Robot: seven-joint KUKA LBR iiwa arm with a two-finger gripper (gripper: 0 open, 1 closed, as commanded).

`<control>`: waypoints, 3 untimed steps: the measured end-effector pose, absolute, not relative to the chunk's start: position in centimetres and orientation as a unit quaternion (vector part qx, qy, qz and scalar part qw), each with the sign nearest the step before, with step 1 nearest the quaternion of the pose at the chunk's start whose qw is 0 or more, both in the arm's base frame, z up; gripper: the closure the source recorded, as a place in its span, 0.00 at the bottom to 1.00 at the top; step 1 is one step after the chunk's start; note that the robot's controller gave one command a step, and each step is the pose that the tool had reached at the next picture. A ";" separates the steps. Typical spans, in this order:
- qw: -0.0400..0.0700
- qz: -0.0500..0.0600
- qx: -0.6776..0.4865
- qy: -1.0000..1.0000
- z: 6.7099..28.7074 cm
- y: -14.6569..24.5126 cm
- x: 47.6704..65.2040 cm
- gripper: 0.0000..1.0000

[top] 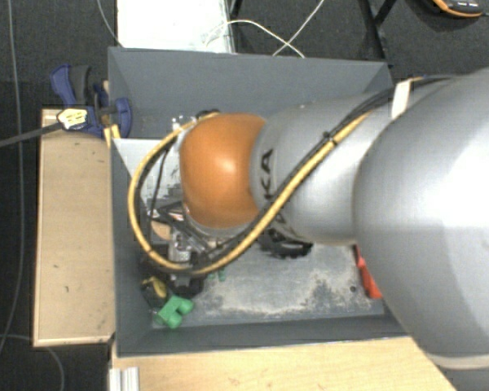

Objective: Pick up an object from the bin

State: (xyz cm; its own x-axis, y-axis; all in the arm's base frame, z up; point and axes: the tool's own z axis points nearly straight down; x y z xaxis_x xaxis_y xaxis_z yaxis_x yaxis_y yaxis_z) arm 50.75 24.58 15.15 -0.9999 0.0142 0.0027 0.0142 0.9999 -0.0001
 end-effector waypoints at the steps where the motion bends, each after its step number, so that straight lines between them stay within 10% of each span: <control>1: -0.015 -0.003 0.044 -0.999 17.8 24.7 47.9 1.00; 2: -0.005 -0.002 0.041 -0.999 11.0 24.2 48.0 1.00; 3: -0.020 -0.004 0.158 -0.987 12.2 25.6 51.4 1.00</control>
Offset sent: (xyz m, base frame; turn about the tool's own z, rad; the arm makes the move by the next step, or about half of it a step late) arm -0.0291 -0.0045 -0.0428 -0.1004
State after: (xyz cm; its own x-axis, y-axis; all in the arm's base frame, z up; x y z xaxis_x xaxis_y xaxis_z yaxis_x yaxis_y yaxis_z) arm 51.44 25.55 12.19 -0.9491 -0.3121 -0.0417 -0.3124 0.9499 0.0012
